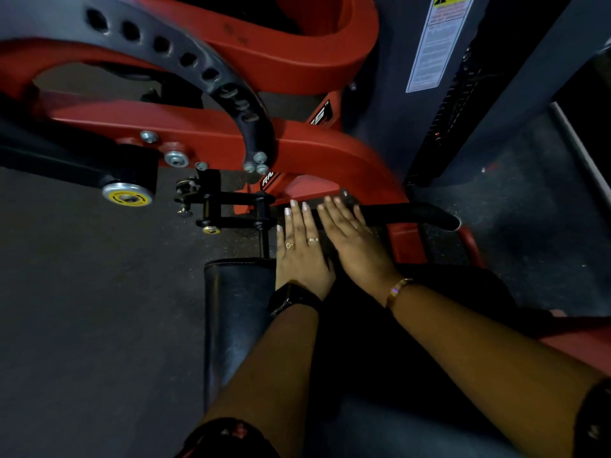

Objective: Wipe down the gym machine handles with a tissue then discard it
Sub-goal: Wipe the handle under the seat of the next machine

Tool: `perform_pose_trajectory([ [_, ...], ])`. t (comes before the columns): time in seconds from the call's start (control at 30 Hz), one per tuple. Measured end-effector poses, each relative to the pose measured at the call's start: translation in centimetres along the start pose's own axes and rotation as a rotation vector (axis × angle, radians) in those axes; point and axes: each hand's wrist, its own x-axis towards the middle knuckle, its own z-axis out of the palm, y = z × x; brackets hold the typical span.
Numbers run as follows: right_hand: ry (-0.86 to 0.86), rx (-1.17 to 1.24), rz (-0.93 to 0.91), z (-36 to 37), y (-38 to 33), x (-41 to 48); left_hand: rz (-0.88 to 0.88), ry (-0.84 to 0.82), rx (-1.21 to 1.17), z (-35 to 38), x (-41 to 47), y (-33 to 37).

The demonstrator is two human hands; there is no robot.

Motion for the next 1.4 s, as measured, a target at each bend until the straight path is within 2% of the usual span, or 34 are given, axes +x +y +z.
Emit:
perform_pose_trajectory([
  [0.07,0.015,-0.088,-0.049,0.2,2.3,-1.3,-0.007,0.007,0.017,0.0,0.0,0.1],
  [0.13,0.014,-0.115,0.018,0.1,3.7,-1.6,-0.009,-0.003,0.03,0.0,-0.1,0.1],
  [0.23,0.067,-0.054,0.199,0.0,2.1,0.3,-0.011,0.009,0.03,0.0,0.0,0.2],
  [0.3,0.088,0.042,0.219,-0.3,-0.2,1.5,-0.007,0.008,0.024,-0.1,0.0,0.1],
  [0.4,-0.002,0.077,0.034,-0.3,-2.1,0.4,0.01,0.002,0.026,0.3,0.1,-0.2],
  [0.53,0.017,-0.078,-0.143,0.1,1.9,-2.9,-0.011,0.041,0.015,0.5,0.0,0.0],
  [0.57,0.024,-0.109,-0.125,0.2,2.9,-3.1,-0.006,0.041,0.013,0.4,0.0,0.1],
  [0.63,0.036,-0.119,0.025,0.3,3.8,-2.6,-0.001,0.035,0.021,0.3,0.0,0.1],
  [0.7,0.04,-0.08,0.225,0.1,2.5,-1.0,-0.005,0.028,0.044,0.4,0.0,0.1],
  [0.77,0.03,-0.029,0.303,0.0,0.0,0.5,-0.007,0.014,0.07,0.4,0.0,0.1],
  [0.87,-0.021,0.014,0.122,0.1,-2.4,0.8,0.001,0.012,0.115,0.6,0.1,0.0],
  [0.97,0.048,-0.07,-0.013,0.5,0.3,-1.2,0.006,0.043,0.126,0.6,0.1,0.1],
  [1.03,0.076,-0.067,0.048,0.6,2.7,-2.8,0.049,0.075,0.16,0.7,0.0,0.1],
  [1.1,0.087,-0.053,0.194,0.4,4.2,-2.9,0.082,0.073,0.194,0.8,0.0,0.0],
  [1.2,0.053,-0.021,0.361,-0.2,2.8,-0.1,0.082,0.085,0.253,1.1,0.1,-0.2],
  [1.33,0.011,0.103,0.255,-0.1,-1.2,1.1,0.14,0.13,0.335,1.2,0.3,-0.3],
  [1.4,0.066,0.134,0.192,0.4,-0.8,-1.0,0.209,0.149,0.345,1.4,0.4,-0.3],
])
